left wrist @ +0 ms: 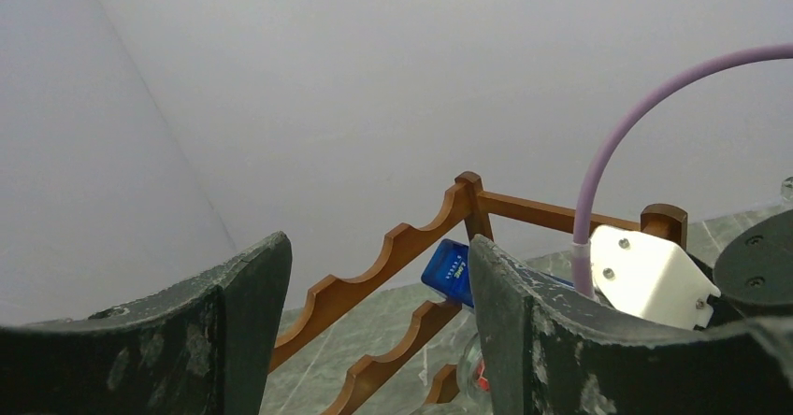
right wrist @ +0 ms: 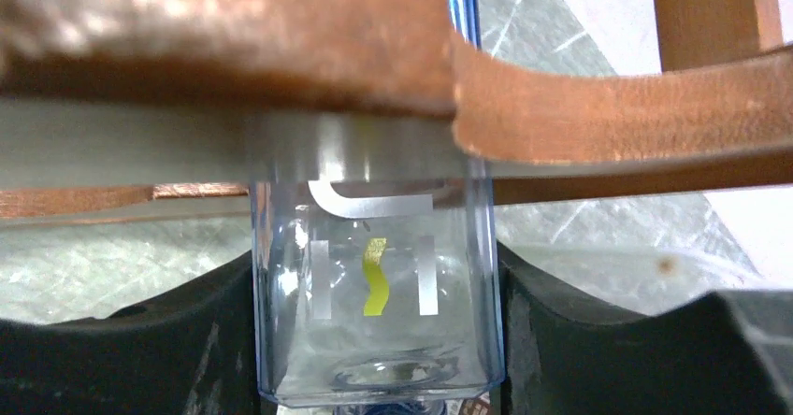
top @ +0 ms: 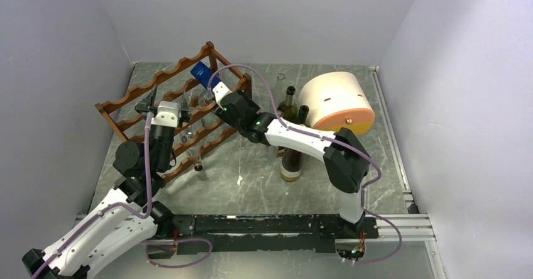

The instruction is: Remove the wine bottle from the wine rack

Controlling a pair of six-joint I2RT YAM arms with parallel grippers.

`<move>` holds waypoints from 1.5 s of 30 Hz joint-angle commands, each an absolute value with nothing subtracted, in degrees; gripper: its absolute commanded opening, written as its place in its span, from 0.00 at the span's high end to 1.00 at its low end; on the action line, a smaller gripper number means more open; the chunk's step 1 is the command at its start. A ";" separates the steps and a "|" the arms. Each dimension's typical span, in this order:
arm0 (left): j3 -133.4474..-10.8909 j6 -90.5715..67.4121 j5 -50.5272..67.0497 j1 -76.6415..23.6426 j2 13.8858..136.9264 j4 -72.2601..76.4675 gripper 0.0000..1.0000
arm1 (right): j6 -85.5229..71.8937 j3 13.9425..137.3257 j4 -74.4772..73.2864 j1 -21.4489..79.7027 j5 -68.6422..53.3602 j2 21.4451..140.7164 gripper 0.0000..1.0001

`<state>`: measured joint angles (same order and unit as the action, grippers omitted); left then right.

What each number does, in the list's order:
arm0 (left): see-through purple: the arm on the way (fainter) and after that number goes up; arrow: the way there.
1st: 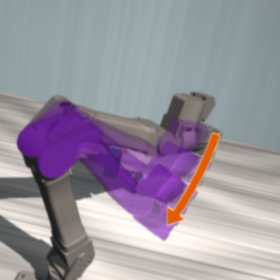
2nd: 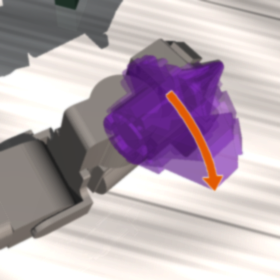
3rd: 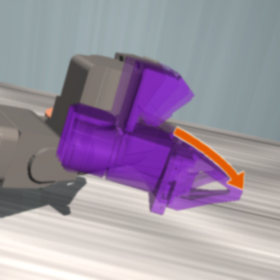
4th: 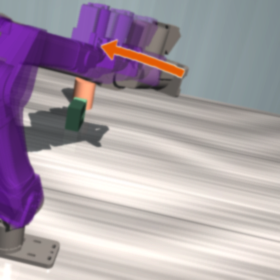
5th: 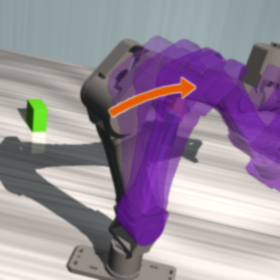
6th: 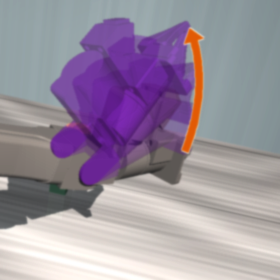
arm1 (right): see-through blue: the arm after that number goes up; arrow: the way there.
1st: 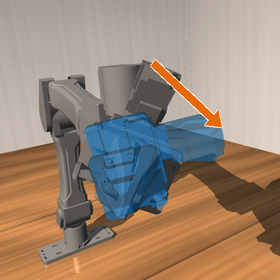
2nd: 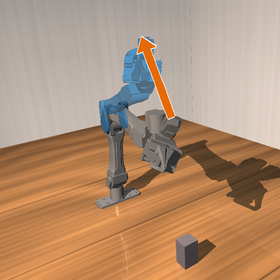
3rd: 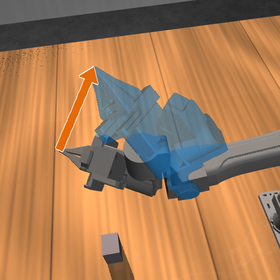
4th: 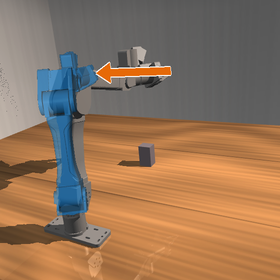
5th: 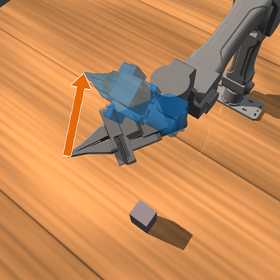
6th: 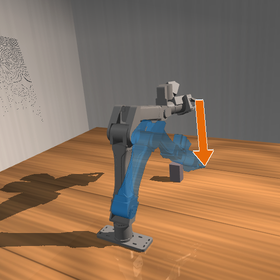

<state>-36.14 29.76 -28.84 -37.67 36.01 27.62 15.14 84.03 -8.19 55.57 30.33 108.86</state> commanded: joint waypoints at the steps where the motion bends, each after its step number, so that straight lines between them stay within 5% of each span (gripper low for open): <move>1: -36.74 29.09 -27.40 -37.35 36.14 27.98 0.27 | 14.11 86.64 -9.18 55.82 29.71 110.16 0.45; 9: -36.91 28.91 -26.54 -37.35 37.07 27.69 0.26 | 10.64 84.74 -12.24 57.45 29.24 106.47 0.73; 16: -39.07 28.55 -19.47 -37.35 39.69 22.63 0.27 | 4.50 83.34 -16.05 57.68 25.10 101.55 0.84; 31: -38.53 27.98 -21.52 -37.35 39.65 23.74 0.28 | -9.40 84.03 -25.03 60.80 24.00 98.00 1.00; 45: -38.66 27.43 -21.32 -37.32 39.90 23.48 0.29 | -14.03 79.45 -26.08 63.54 25.44 93.25 1.00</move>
<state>-37.01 28.34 -21.63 -37.65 40.01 23.00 -12.53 81.38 -29.76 61.47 28.29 97.21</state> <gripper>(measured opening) 0.714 0.640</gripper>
